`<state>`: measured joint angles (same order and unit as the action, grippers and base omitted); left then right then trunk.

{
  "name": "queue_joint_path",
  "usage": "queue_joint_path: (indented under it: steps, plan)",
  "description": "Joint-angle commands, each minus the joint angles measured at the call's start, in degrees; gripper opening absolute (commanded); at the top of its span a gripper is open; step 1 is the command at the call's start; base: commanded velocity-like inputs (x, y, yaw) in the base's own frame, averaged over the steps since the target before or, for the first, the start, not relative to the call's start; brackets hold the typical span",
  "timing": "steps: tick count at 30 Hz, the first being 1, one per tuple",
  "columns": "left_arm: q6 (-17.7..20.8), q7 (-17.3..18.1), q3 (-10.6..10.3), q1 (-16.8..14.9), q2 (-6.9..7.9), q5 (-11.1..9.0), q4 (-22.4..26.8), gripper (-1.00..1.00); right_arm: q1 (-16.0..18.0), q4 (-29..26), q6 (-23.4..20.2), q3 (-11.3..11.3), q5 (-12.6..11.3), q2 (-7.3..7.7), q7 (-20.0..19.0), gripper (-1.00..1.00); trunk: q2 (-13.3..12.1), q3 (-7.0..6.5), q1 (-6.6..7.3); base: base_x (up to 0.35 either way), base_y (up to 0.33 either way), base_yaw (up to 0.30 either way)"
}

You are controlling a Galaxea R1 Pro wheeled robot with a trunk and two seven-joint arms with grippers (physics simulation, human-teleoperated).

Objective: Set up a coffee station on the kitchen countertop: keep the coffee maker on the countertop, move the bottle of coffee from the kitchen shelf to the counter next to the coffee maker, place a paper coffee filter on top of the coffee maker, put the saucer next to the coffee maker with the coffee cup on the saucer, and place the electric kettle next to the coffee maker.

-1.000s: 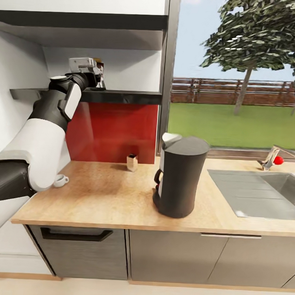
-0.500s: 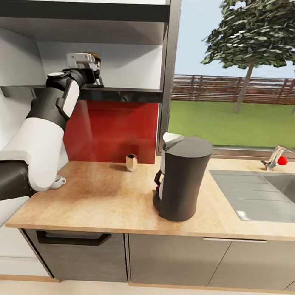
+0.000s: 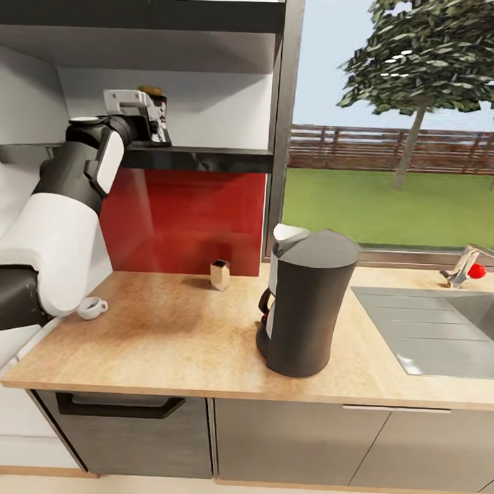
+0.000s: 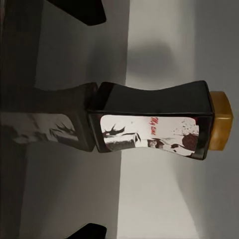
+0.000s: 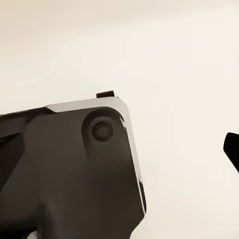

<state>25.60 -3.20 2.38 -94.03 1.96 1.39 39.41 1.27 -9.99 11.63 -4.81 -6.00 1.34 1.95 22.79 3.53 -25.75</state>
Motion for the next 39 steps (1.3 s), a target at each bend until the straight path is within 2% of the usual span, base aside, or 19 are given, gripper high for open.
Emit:
queue_joint_path:
  steps: [1,8,17,26,29,31,39]
  plan:
    - [0.6,-0.1,0.1,-0.3,0.0,0.5,0.0,1.0,0.0,-0.1,0.2,0.0,-0.6,-0.01,-0.1,1.0,0.1,0.13,-0.04,0.0,0.0,0.0]
    - [2.9,-0.1,0.1,-0.6,-0.04,2.5,0.3,1.0,0.0,-0.2,0.2,0.0,-0.6,-0.02,0.0,1.0,0.1,0.13,-0.04,0.0,0.0,0.0]
    - [5.8,0.0,-0.7,-0.3,0.02,2.6,0.8,1.0,0.0,-0.2,0.2,0.0,-0.5,-0.02,0.0,1.0,0.1,0.13,-0.04,0.019,0.0,0.0]
    - [6.0,0.0,-0.6,-0.3,0.14,2.7,1.0,1.0,0.0,-0.1,0.2,0.0,-0.5,-0.11,0.0,1.0,0.1,0.13,-0.04,0.295,0.0,0.0]
    - [6.1,0.0,-0.7,-0.3,0.15,2.7,2.2,1.0,0.0,-0.1,0.2,0.1,-0.4,-0.11,0.0,1.0,0.1,0.13,-0.04,0.164,0.0,0.0]
    - [6.3,0.0,-0.8,-0.2,0.15,2.7,4.8,1.0,0.0,-0.1,0.2,0.1,-0.4,-0.11,0.0,1.0,0.1,0.13,-0.04,0.053,0.0,0.0]
    - [6.6,0.0,-0.9,-0.2,0.1,2.6,6.3,1.0,0.0,-0.1,0.2,0.1,-0.4,-0.11,0.1,1.0,0.1,0.13,-0.04,0.009,0.0,0.0]
